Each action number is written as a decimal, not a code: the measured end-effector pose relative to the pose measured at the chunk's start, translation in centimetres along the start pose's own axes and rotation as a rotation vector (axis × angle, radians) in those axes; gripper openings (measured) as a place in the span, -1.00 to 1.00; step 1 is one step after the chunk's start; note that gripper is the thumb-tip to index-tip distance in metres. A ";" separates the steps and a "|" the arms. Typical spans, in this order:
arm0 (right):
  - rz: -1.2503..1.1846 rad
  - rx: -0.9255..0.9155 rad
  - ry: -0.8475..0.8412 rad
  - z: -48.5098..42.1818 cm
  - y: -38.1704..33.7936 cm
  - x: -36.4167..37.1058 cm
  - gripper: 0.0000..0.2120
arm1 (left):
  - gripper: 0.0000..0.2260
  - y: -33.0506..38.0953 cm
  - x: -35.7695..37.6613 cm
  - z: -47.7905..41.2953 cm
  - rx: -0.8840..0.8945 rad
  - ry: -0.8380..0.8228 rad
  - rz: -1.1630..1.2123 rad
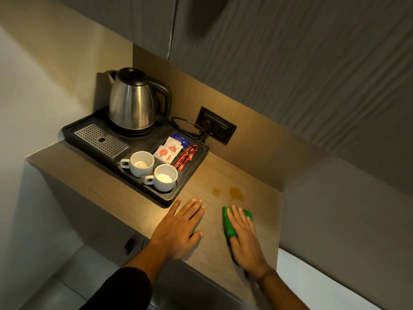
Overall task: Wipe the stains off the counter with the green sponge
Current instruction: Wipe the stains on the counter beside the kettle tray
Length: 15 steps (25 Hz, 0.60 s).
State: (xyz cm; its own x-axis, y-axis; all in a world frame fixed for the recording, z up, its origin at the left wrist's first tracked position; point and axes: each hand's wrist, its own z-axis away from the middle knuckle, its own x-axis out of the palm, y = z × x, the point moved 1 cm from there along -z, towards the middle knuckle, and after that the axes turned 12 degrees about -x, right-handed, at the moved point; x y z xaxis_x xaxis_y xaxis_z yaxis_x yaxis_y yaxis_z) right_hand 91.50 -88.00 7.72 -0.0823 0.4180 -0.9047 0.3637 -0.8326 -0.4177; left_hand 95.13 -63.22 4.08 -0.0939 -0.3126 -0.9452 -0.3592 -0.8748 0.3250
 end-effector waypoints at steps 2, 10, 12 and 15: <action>0.007 -0.027 -0.005 3.7 2.2 -1.1 -0.31 | -0.37 0.0 0.1 0.0 -0.002 -0.006 0.005; -0.002 0.087 0.031 -6.8 2.6 -1.5 -0.33 | -0.37 0.1 0.0 0.0 -0.009 -0.004 0.037; -0.005 -0.007 0.016 -1.8 3.8 -1.2 -0.31 | -0.37 0.1 0.0 0.0 -0.014 -0.003 0.040; 0.022 0.117 0.068 -2.9 6.7 -2.5 -0.33 | -0.37 0.3 -0.2 0.0 -0.010 -0.014 0.039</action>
State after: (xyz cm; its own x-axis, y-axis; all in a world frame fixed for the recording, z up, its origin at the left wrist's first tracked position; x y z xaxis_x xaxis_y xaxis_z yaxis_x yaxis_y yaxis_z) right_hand 96.78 -93.55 7.38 -0.0115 0.4196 -0.9076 0.2540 -0.8767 -0.4085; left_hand 95.07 -63.39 4.33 -0.1203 -0.3418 -0.9320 -0.3459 -0.8656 0.3621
